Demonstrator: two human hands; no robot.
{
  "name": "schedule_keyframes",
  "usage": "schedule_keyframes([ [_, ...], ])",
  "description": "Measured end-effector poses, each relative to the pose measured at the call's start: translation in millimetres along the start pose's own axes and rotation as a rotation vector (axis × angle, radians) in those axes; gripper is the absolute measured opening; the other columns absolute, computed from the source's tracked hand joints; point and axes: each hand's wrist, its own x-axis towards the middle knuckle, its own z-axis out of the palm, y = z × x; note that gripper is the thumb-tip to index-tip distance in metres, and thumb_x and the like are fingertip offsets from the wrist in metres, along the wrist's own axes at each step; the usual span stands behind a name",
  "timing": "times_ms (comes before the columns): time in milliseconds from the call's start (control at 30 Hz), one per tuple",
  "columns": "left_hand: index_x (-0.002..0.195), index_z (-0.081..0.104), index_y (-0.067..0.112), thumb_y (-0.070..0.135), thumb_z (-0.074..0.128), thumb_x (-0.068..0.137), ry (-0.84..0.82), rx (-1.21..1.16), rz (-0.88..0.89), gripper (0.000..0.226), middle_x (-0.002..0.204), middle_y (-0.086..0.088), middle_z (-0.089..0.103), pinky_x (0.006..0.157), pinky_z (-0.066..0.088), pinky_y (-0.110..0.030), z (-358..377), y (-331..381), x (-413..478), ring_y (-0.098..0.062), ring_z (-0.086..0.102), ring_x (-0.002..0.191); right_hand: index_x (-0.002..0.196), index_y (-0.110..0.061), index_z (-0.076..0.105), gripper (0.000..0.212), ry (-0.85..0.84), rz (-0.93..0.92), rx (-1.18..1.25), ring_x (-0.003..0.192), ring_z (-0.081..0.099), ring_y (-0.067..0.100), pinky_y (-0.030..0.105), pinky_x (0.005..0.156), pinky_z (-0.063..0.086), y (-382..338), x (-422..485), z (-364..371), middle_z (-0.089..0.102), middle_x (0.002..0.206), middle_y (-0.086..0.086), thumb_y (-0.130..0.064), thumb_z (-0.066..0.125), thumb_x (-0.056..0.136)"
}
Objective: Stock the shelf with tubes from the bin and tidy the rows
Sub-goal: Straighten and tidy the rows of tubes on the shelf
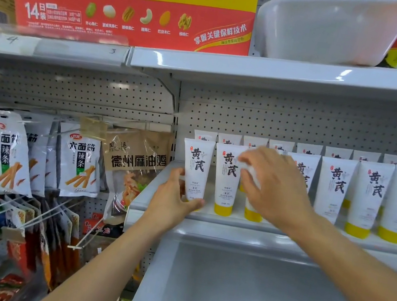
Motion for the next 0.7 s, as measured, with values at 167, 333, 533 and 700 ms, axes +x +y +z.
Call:
schedule_keyframes([
  [167, 0.131, 0.041, 0.022, 0.019, 0.080, 0.076, 0.021, 0.023, 0.012, 0.067, 0.107, 0.005, 0.067, 0.085, 0.056, -0.036, 6.0, -3.2, 2.0, -0.011, 0.066, 0.093, 0.084, -0.023, 0.063, 0.010, -0.196, 0.101, -0.130, 0.064, 0.061, 0.023, 0.030, 0.056, 0.041, 5.7, -61.8, 22.5, 0.061, 0.072, -0.003, -0.024, 0.068, 0.075],
  [333, 0.131, 0.041, 0.022, 0.020, 0.080, 0.077, 0.025, 0.027, 0.009, 0.066, 0.106, 0.004, 0.068, 0.084, 0.057, -0.039, 6.9, -4.5, 2.9, -0.011, 0.066, 0.091, 0.087, -0.024, 0.065, 0.014, -0.281, 0.180, -0.117, 0.073, 0.062, 0.024, 0.033, 0.054, 0.045, 13.1, -77.4, 29.2, 0.061, 0.079, -0.001, -0.025, 0.070, 0.074],
  [533, 0.134, 0.040, 0.022, 0.019, 0.079, 0.078, 0.022, 0.021, 0.019, 0.069, 0.109, 0.005, 0.068, 0.087, 0.056, -0.038, 6.5, -3.7, 1.9, -0.011, 0.067, 0.093, 0.109, -0.022, 0.063, 0.024, -0.411, 0.218, -0.141, 0.094, 0.059, 0.027, 0.038, 0.074, 0.047, 10.9, -80.7, 25.2, 0.062, 0.102, 0.002, -0.029, 0.052, 0.088],
  [700, 0.135, 0.039, 0.021, 0.019, 0.081, 0.075, 0.022, -0.011, 0.003, 0.073, 0.108, 0.003, 0.068, 0.088, 0.055, -0.043, 6.5, -6.3, 2.2, -0.013, 0.067, 0.094, 0.113, -0.021, 0.062, 0.027, -0.410, 0.230, -0.136, 0.098, 0.057, 0.028, 0.038, 0.078, 0.045, 6.1, -81.3, 21.0, 0.063, 0.105, 0.004, -0.028, 0.052, 0.089],
])
